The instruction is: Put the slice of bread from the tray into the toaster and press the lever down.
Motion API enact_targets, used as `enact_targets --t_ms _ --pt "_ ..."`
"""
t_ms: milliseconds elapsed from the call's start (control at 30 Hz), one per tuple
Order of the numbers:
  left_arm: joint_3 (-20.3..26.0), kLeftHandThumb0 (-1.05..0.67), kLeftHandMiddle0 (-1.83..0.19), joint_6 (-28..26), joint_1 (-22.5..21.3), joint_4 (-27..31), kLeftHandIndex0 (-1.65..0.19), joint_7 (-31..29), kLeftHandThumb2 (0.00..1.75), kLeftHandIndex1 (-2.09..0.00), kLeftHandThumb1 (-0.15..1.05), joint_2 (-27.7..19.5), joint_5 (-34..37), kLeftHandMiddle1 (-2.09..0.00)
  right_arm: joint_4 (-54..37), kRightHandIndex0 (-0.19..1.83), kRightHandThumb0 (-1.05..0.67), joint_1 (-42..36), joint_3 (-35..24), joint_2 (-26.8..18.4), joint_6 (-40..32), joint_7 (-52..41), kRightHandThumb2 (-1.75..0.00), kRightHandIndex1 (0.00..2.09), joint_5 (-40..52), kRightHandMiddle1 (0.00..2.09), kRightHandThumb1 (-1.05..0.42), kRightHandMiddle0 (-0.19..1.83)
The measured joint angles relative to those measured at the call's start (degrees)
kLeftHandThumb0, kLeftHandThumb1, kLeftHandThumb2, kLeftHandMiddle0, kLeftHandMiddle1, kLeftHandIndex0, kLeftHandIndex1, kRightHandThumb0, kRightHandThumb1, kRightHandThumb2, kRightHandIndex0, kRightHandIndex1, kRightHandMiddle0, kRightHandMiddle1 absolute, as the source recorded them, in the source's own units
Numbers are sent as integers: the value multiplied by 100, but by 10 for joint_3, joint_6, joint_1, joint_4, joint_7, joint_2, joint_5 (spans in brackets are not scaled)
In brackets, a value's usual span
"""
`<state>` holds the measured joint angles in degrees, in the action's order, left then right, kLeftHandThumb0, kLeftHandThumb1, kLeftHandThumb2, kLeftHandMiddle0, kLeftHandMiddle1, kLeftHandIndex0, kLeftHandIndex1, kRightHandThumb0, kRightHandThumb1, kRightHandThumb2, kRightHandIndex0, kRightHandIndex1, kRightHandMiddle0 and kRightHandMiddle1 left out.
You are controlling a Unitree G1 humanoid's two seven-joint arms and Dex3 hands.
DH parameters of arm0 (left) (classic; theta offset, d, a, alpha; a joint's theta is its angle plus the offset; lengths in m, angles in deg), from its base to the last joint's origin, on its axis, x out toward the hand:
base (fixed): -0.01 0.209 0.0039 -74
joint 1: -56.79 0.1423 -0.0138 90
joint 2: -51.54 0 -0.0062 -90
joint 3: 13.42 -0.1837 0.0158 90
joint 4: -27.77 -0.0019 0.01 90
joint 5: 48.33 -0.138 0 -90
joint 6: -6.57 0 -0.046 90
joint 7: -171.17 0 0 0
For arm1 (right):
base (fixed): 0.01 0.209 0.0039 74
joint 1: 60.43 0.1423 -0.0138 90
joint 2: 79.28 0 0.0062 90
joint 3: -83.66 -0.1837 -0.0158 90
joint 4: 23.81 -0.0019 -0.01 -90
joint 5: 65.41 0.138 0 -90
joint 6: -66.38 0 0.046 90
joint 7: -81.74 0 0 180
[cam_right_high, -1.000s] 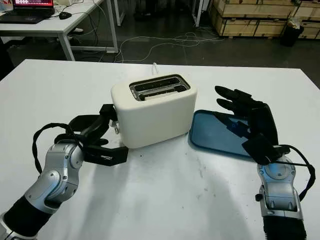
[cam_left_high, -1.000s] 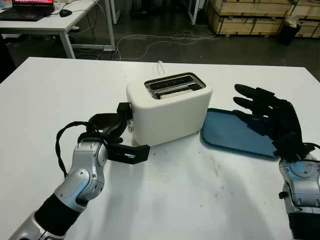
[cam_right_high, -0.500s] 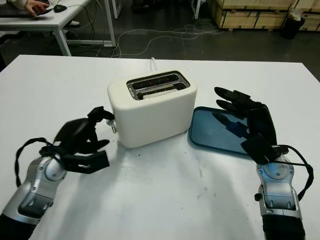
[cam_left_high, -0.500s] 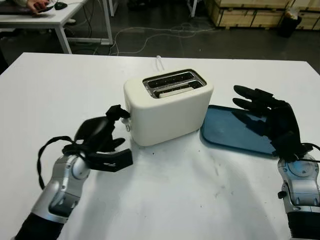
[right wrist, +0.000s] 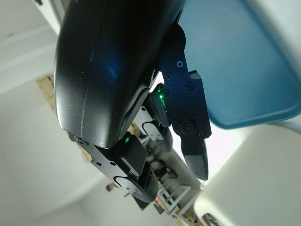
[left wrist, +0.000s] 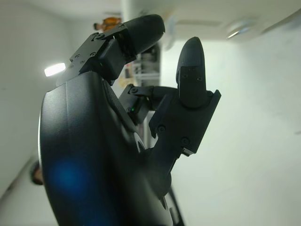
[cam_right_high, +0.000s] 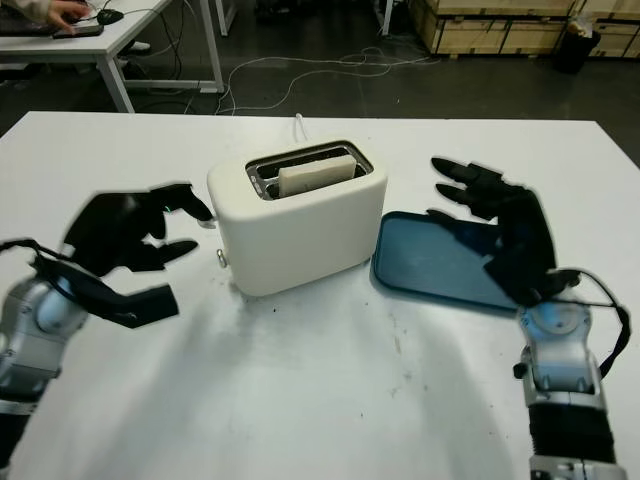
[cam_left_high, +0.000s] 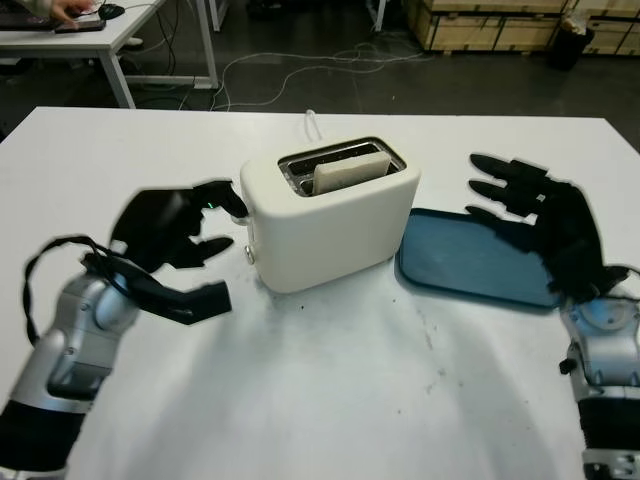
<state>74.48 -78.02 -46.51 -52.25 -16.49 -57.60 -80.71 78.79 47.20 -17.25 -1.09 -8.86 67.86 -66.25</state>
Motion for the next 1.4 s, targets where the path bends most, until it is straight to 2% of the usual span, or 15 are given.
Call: enact_targets --t_ms 133,300,500,633,733,967,1400 --pt "13 -46 -73 2 -23 2 -71 -18 27 -83 72 -22 0 -137 35 79 -40 41 -1 -22 19 -18 0 2 1 2 -88 71" --pt "14 -42 -88 9 -38 2 -82 -24 26 -72 75 -37 -5 -136 40 81 -41 61 -2 -36 31 -22 0 2 0 2 -88 73" --pt "9 -36 -95 5 -38 3 -85 -61 33 -48 81 -45 -22 -156 44 81 -42 59 0 -36 45 -22 0 1 -1 1 -89 73" --pt "6 -35 -92 8 -37 9 -86 -82 40 -41 81 -53 -26 -163 44 80 -43 55 1 -36 45 -22 -1 0 -1 0 -89 72" --pt "2 -34 -88 16 -37 9 -86 -94 56 -36 74 -55 -26 -165 44 80 -43 48 2 -36 45 -21 -1 0 -2 0 -90 72" --pt "-10 -35 -82 21 -37 4 -80 -114 74 -33 70 -55 -21 -170 37 78 -40 36 5 -35 45 -20 0 0 -7 0 -91 71" --pt "-18 -28 -78 20 -37 -12 -71 -123 90 -38 64 -34 -9 -174 35 77 -38 33 5 -30 43 -21 0 0 0 0 -91 70"
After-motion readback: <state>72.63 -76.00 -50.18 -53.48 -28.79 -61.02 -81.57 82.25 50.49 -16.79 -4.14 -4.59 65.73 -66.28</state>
